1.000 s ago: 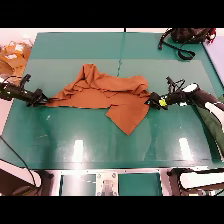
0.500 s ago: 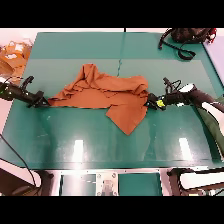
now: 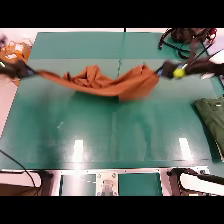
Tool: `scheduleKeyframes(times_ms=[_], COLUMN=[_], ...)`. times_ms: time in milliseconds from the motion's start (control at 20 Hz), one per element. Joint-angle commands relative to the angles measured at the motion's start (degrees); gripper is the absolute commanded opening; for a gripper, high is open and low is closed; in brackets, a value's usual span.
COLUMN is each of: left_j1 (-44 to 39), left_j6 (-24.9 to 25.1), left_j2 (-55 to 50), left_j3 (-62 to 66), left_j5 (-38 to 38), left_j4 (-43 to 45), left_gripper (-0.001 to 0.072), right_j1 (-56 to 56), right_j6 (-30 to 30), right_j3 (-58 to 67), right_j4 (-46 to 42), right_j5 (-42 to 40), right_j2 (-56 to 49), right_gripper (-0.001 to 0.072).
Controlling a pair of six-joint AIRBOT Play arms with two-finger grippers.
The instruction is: Fold the shirts.
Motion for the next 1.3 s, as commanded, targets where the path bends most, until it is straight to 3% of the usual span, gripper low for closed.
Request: scheduleKeyframes(times_ms=[0, 300, 550, 750, 950, 1100, 1250], left_j1=[0.1, 0.1, 0.1, 0.1, 0.1, -1.5, -8.8], left_j6=[0.3, -2.9, -8.0, -9.8, -5.7, 1.4, 5.8], left_j2=[11.4, 31.8, 42.7, 42.3, 36.2, 27.8, 15.9], left_j3=[10.3, 23.2, 23.2, 18.1, 4.7, -8.0, -16.8], left_j5=[1.6, 16.0, 20.7, 17.6, 14.3, 16.3, 22.4], left_j4=[-15.3, -16.0, 0.0, 4.7, -0.7, -6.2, -3.9], left_gripper=[0.0018, 0.0018, 0.0019, 0.0019, 0.0020, 0.0020, 0.0020], right_j1=[-2.2, -9.3, -12.5, -12.5, -11.9, -7.9, -1.6], right_j6=[3.5, 8.1, 9.9, 10.9, 8.3, 0.6, -3.5], right_j3=[14.1, 29.9, 30.5, 27.3, 8.4, -7.7, -14.4], right_j4=[0.2, 0.1, -10.2, -12.5, -5.6, 1.6, 2.3], right_j5=[3.4, -2.3, -13.7, -8.4, -7.4, -14.0, -23.2], right_j2=[10.7, 27.0, 38.2, 37.3, 32.4, 24.9, 11.5], right_gripper=[0.0017, 0.0017, 0.0017, 0.0017, 0.0017, 0.0017, 0.0017])
